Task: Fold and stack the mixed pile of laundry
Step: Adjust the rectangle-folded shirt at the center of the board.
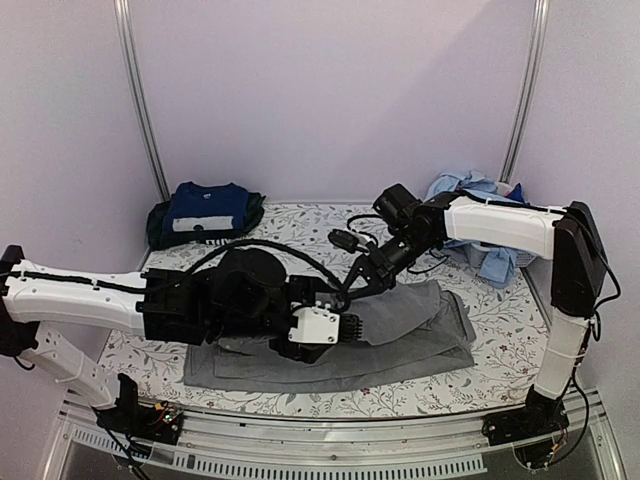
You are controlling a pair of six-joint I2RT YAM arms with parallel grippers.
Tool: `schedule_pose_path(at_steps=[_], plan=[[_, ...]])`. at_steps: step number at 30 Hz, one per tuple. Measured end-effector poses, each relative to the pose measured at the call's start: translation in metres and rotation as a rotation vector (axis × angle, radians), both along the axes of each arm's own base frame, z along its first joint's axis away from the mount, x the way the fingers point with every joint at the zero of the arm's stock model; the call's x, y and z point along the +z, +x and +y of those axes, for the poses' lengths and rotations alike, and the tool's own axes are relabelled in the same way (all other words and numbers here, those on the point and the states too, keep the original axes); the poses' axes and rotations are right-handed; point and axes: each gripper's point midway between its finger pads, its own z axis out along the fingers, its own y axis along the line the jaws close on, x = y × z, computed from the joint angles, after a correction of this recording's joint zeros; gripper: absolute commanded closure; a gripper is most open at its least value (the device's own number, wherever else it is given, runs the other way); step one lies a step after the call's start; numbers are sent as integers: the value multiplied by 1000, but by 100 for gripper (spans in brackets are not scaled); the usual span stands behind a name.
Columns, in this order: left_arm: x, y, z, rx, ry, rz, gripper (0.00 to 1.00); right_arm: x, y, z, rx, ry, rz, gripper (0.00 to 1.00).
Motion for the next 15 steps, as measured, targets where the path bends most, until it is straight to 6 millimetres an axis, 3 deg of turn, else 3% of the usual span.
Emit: schedule_pose_path(at_steps=[4,9,13,15], plan=[[0,5,-7,-11,19,-55,15,-2,-1,0,0,-4,8,100],[-20,8,-12,-33,93,-85,21,-2,-1,0,0,-4,9,100],[-26,13,-15,-40,132,-121,33,-2,-1,0,1,-3,11,100],[-29,15,-16,-42,155,-144,45,-2,-1,0,2,-2,12,100]])
